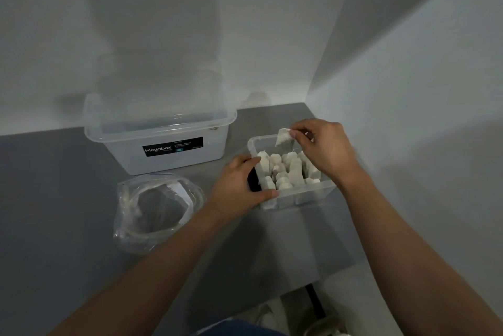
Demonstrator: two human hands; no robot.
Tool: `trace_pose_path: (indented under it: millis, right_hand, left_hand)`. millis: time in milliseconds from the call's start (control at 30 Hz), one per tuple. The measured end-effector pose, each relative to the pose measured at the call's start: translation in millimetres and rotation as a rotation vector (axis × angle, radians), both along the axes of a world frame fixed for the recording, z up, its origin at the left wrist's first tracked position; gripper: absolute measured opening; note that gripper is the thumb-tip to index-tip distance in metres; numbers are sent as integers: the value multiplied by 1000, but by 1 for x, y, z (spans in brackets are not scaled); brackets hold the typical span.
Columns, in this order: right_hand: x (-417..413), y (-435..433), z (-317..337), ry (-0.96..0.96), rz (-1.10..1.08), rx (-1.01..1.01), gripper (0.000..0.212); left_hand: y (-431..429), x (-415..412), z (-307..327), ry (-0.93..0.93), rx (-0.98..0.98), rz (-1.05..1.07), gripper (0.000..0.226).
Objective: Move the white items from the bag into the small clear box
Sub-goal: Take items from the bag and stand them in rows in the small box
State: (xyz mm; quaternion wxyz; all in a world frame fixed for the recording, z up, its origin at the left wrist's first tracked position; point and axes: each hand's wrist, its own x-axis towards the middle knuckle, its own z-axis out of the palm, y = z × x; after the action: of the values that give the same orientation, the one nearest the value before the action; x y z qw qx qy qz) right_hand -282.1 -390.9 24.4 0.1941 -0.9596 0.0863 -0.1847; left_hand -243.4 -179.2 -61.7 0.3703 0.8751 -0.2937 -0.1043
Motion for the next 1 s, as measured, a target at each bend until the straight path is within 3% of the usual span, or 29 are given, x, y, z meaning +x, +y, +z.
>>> trace_pose_path:
  millis: [167, 333, 500, 800, 900, 1000]
  right_hand:
    - [27, -19, -34, 243, 64, 30, 20]
    - [46, -21, -60, 467, 202, 163, 17]
    - [62, -21, -88, 561, 177, 150, 13]
    - [66, -26, -99, 505, 158, 118, 25]
    - [45, -46, -83, 339, 121, 166, 15]
    - [6, -75, -64, 52, 7, 259, 12]
  left_hand:
    - [-21, -3, -8, -23, 144, -3, 101]
    - [-27, -6, -13, -21, 147, 39, 100]
    - [-29, -6, -13, -49, 196, 71, 100]
    - [-28, -8, -18, 5, 135, 92, 101]
    - [-27, -9, -19, -2, 129, 88, 99]
    - [-27, -13, -17, 9, 112, 118, 94]
